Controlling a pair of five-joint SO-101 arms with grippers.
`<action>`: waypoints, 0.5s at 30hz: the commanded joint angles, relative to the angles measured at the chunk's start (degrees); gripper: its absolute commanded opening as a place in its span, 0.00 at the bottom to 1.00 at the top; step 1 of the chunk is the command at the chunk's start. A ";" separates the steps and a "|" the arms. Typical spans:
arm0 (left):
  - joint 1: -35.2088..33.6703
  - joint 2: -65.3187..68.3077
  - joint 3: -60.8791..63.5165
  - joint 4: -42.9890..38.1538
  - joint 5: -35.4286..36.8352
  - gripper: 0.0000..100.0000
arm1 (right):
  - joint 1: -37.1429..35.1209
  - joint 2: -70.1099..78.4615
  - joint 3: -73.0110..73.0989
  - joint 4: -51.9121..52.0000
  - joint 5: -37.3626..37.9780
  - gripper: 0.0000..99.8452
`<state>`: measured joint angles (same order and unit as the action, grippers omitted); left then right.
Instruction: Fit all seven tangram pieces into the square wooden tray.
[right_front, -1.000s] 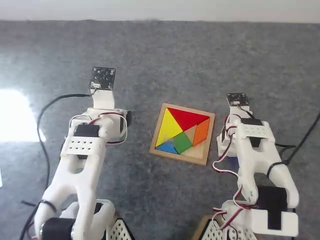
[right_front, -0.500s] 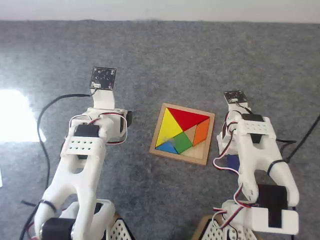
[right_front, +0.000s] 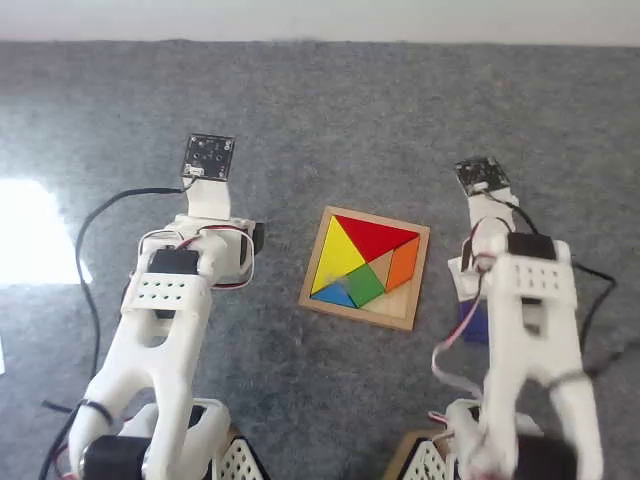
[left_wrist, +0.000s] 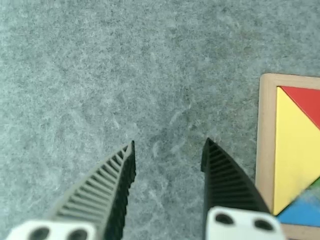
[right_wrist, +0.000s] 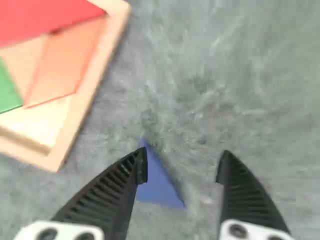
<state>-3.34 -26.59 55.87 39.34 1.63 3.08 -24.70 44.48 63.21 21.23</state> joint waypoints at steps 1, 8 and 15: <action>0.62 0.00 -0.31 -1.05 -0.53 0.21 | -3.21 -18.33 -1.93 10.68 7.30 0.27; 0.62 0.09 -0.31 -1.14 -0.53 0.21 | -4.79 -24.31 10.11 18.42 24.18 0.27; 0.44 0.09 1.63 -3.08 -0.62 0.21 | -4.26 -22.99 13.89 18.68 35.96 0.27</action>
<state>-3.16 -26.59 57.27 39.08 1.63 -1.05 -47.21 58.90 80.79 53.32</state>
